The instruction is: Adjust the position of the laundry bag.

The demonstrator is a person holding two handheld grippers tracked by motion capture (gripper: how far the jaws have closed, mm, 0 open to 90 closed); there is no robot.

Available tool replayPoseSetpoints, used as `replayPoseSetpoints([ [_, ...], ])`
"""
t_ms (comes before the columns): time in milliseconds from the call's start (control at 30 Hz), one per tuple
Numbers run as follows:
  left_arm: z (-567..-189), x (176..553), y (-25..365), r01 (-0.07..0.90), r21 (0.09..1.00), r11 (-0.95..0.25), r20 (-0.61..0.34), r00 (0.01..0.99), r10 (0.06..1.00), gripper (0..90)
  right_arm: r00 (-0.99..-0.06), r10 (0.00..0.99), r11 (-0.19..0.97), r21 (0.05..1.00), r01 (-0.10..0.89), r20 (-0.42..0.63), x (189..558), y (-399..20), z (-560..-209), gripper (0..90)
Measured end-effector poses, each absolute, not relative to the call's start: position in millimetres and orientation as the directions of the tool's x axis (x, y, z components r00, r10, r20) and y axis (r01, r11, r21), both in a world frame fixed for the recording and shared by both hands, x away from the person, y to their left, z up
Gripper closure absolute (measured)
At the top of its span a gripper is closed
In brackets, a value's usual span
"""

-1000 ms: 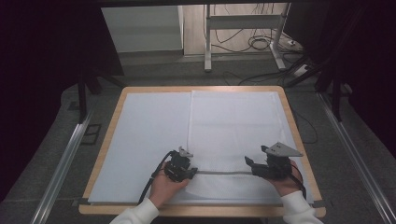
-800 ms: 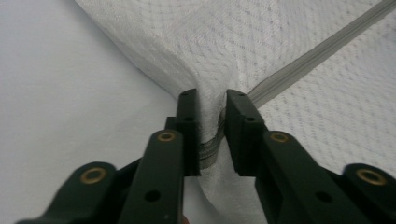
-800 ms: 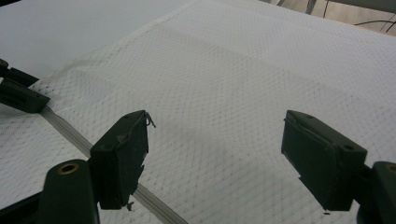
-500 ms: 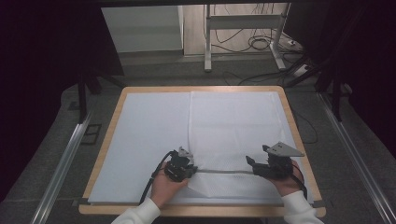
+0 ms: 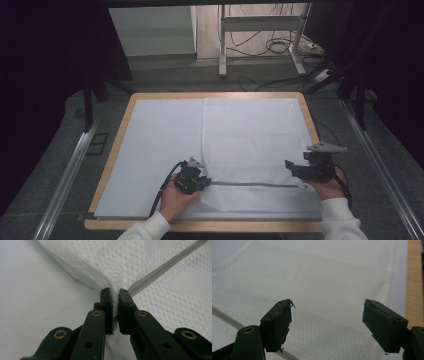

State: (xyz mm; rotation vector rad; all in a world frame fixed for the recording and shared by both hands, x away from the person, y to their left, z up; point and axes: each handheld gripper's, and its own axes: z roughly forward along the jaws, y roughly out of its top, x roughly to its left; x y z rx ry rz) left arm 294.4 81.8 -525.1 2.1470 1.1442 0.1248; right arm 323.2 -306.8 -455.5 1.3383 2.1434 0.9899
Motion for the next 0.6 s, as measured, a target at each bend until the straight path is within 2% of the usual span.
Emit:
replayPoseSetpoints([
  [200,-525,293,82,0.696,0.619,-0.365,-0.227,0.603,0.764,84.8,-0.389,0.921,0.258,0.731,0.631,0.011,327,-332,-457,23.5],
  [333,-525,294,82,0.698,0.615,-0.366,-0.233,0.605,0.761,84.9,-0.351,0.936,0.231,0.705,0.671,0.027,330,-352,-464,27.0],
  [600,-524,293,82,0.695,0.619,-0.366,-0.232,0.606,0.761,84.9,-0.32,0.945,0.204,0.644,0.737,0.067,336,-363,-474,34.9],
])
